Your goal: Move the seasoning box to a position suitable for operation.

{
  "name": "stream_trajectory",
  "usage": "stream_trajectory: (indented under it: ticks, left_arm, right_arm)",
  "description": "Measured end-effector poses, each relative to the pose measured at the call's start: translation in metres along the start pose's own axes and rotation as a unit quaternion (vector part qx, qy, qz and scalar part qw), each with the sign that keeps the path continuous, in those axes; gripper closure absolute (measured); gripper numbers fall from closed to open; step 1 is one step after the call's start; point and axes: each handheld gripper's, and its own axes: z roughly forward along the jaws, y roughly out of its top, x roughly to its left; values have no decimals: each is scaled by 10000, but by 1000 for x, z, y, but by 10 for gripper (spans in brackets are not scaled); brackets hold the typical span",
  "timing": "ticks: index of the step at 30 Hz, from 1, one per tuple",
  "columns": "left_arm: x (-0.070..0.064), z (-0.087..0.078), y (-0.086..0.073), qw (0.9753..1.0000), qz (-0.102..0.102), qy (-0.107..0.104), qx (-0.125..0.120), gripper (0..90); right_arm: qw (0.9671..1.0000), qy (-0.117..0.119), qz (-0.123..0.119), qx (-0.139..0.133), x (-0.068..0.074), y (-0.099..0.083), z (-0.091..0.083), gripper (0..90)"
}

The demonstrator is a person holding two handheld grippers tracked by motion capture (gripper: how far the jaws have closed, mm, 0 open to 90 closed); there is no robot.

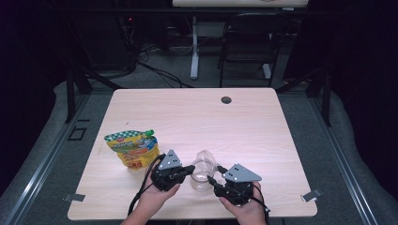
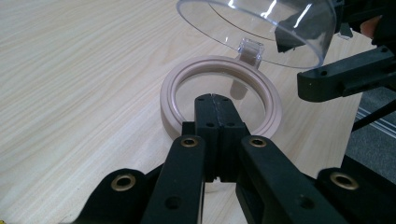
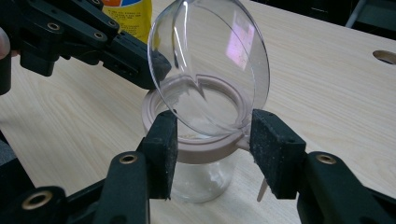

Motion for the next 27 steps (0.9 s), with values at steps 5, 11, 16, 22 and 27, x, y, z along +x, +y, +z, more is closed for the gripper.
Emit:
stream_trajectory:
  ticks: [5,11,16,22,27]
  left_arm:
    - [0,1,-1,10000,4,-22,-9,900]
    - [-1,1,-1,10000,31,-21,21,900]
    - [-1,1,-1,10000,41,-11,15,900]
    - [-1,2,-1,10000,36,-18,13,900]
    - [-1,1,-1,10000,32,-27,20,900]
  right_arm:
    - [10000,-4,36,-42,-1,0,-1,535]
    - [10000,-14,52,-76,-2,0,-4,554]
    - [9999,-22,78,-98,-3,0,-4,568]
    - [9998,-36,124,-116,-5,-1,-5,582]
    - [9998,-41,133,-139,-6,-2,-6,593]
